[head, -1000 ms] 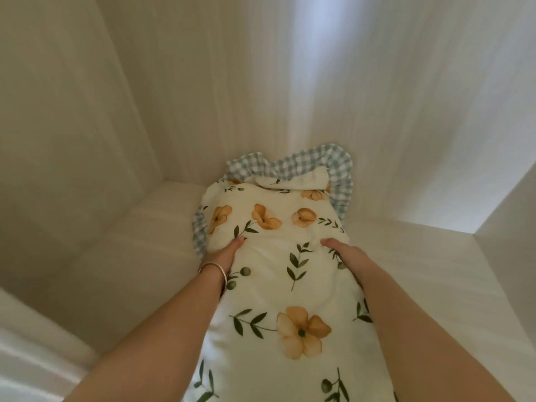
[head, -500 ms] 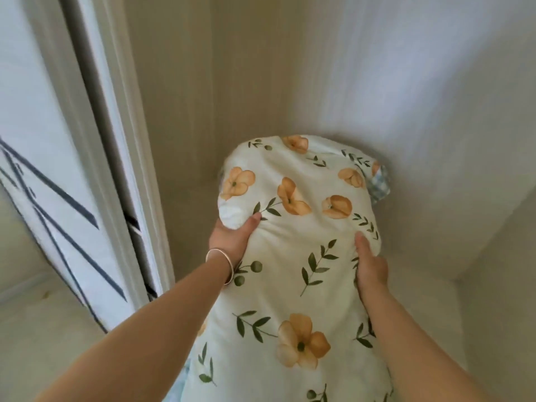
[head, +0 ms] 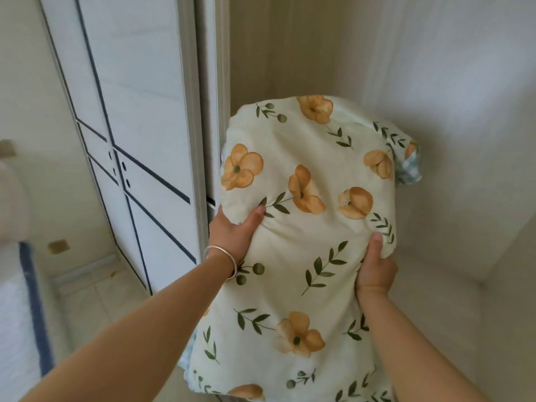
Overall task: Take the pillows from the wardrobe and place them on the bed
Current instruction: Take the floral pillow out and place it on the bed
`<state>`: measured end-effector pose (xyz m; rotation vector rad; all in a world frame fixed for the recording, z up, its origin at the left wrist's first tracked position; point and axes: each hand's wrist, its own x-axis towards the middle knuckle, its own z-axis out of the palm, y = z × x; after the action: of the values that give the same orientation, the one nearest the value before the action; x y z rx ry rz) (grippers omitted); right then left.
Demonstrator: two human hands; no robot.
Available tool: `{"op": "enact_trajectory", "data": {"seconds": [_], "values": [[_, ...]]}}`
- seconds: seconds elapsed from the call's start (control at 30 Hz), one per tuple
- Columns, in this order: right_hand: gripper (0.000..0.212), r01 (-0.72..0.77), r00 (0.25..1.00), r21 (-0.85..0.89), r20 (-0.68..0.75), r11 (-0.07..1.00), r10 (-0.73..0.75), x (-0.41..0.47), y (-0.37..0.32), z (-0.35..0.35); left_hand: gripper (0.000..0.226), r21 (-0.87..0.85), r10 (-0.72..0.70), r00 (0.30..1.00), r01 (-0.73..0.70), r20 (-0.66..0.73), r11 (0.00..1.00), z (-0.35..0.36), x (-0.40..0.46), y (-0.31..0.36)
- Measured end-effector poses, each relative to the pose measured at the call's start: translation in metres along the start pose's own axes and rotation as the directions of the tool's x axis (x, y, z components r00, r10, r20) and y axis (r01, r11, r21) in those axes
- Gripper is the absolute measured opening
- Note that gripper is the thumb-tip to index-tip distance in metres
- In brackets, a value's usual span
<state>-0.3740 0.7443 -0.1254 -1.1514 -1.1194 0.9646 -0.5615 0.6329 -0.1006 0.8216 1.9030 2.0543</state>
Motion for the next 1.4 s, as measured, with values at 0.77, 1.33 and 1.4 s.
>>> {"op": "enact_trajectory", "data": {"seconds": [0.77, 1.33, 1.4], "values": [[0.061, 0.13, 0.716, -0.042, 0.695, 0.991, -0.064, -0.269, 0.006, 0.257, 0.041, 0.103, 0.037, 0.76, 0.04, -0.649, 0.994, -0.367, -0.005, -0.06], [0.061, 0.189, 0.206, -0.063, 0.978, 0.98, 0.023, -0.346, 0.057, 0.598, 0.028, 0.024, -0.091, 0.363, 0.3, -0.927, 0.954, -0.525, 0.161, -0.155], [0.055, 0.206, 0.167, -0.043, 0.986, 0.978, 0.008, -0.347, 0.05, 0.646, 0.029, 0.012, -0.093, 0.327, 0.304, -0.94, 0.953, -0.539, 0.198, -0.159]]}}
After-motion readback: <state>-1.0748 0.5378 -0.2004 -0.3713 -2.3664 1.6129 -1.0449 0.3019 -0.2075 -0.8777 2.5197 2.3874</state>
